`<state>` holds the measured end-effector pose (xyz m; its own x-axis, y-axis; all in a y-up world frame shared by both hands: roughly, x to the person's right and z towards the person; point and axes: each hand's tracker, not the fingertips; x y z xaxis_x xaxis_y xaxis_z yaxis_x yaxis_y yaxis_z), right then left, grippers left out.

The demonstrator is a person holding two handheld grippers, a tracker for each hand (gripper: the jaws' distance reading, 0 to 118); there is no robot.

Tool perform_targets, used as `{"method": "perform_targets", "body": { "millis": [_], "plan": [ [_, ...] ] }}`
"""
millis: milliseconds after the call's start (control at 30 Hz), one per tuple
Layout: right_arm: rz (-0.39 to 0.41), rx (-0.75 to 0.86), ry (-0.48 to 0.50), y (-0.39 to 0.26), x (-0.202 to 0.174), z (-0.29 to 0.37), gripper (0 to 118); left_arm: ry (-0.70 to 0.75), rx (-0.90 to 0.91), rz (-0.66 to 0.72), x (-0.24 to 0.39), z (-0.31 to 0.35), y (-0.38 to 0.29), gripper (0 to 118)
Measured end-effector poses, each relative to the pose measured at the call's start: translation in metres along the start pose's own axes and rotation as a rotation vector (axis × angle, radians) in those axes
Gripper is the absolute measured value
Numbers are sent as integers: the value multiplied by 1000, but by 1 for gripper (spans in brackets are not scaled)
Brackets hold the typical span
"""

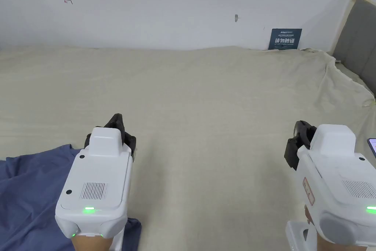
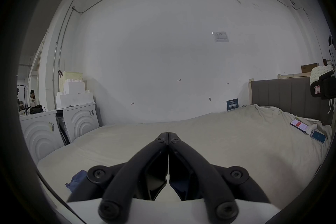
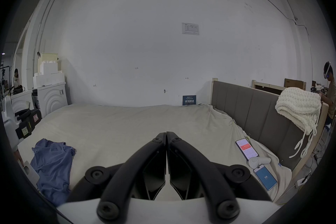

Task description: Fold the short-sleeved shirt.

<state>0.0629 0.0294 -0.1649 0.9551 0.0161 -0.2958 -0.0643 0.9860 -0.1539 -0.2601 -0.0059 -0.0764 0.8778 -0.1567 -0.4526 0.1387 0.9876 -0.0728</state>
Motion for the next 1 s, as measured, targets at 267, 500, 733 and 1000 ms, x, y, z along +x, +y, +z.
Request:
{"method": "perform_targets", "body": {
  "millis": [267,500,733,1000],
  "plan": [
    [16,4,19,2,-10,-4,0,20,9,8,-8,1,3,0],
    [36,13,98,9,-43,-15,0,97,9,23,-37,7,2,0],
    [56,25,249,14,-99,-30,0,244,-5,22,-94,24,-1,0],
    [67,26,411,15,-167,-38,0,422,-35,10,-164,60,-8,0]
  ]
}}
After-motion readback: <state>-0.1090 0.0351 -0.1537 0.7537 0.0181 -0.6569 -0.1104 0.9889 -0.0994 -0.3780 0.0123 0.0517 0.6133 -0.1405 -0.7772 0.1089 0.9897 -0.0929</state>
